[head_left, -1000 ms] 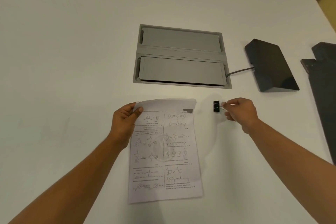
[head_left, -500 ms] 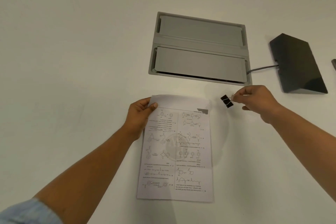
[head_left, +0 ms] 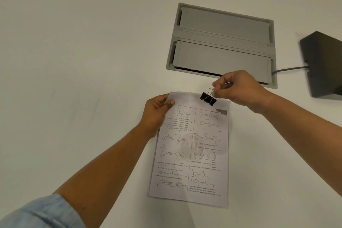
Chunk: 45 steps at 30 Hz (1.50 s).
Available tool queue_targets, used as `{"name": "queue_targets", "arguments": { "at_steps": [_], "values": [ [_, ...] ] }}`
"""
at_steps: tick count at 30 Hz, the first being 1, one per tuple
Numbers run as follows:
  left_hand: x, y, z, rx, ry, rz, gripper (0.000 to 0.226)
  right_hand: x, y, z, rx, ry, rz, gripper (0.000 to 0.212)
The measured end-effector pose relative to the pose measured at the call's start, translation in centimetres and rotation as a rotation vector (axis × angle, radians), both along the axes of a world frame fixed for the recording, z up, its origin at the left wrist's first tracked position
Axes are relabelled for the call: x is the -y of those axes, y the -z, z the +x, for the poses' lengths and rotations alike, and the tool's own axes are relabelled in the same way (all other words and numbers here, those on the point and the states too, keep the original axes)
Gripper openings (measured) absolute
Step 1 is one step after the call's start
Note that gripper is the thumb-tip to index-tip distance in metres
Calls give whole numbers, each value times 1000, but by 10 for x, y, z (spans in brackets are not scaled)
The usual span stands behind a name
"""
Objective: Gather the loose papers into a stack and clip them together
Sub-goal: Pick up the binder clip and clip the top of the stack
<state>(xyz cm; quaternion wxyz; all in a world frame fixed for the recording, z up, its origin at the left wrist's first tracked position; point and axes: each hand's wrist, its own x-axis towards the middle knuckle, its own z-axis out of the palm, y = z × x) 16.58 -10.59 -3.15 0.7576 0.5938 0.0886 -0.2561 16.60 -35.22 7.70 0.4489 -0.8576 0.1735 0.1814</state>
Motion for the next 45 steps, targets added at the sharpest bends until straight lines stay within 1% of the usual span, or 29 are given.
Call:
{"name": "queue_targets", "arguments": {
  "at_steps": [3, 9, 12, 13, 17, 21, 24, 28, 32, 35, 37, 45],
  "values": [
    [0, 1, 0, 5, 3, 7, 25, -9, -1, 5, -7, -45, -3, 10],
    [-1, 0, 1, 2, 17, 13, 24, -19, -4, 12, 11, -112, 15, 13],
    [-1, 0, 2, 3, 16, 4, 24, -25, -5, 16, -14, -117, 16, 36],
    [-1, 0, 2, 2, 15, 2, 24, -27, -5, 17, -21, -130, -4, 39],
    [0, 0, 2, 5, 14, 2, 24, -33, -7, 22, -22, -175, -80, 32],
    [0, -2, 1, 13, 13, 2, 24, -39, -10, 27, 55, -214, -151, 39],
    [0, -3, 2, 16, 16, 6, 24, -41, -8, 29, 121, -243, -216, 33],
    [1, -4, 1, 25, 23, 16, 24, -43, -9, 33, 181, -391, -332, 26],
    [2, -5, -1, 35, 16, 14, 26, -47, -8, 39, 177, -561, -431, 19],
    [1, -4, -1, 41, 15, -3, 24, -50, -6, 46, 187, -619, -461, 13],
    [0, -4, -2, 44, 18, -6, 23, -53, -5, 50, 190, -632, -458, 13],
    [0, -4, -2, 48, 5, -7, 28, -59, 5, 63, 99, -690, -444, 23]
  ]
}}
